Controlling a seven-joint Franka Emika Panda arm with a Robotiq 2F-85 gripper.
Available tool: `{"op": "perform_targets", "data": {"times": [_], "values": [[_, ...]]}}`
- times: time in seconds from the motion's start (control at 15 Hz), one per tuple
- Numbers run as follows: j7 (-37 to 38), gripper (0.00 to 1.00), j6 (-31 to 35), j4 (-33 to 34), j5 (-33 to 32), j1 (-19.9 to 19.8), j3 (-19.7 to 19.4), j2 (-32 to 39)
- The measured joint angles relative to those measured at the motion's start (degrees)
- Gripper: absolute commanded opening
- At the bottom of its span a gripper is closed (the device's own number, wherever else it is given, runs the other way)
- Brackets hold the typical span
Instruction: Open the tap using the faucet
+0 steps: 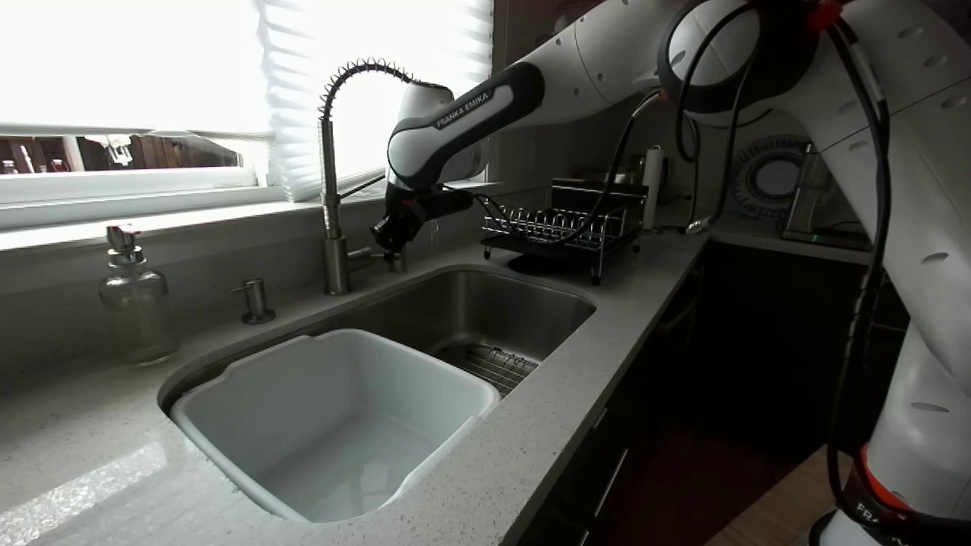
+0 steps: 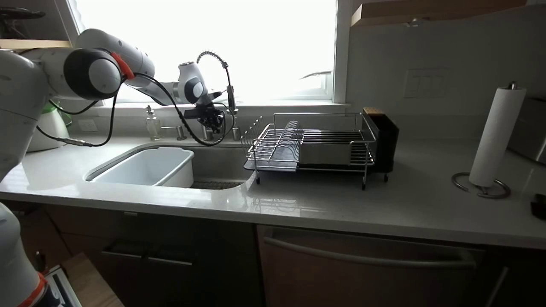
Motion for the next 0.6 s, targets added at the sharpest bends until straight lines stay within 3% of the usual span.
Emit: {"op": "perform_targets", "data": {"times": [0.6], "values": [[-0.84, 0.24, 0.0, 0.36, -0.09, -0.1, -0.4, 0.21]]}}
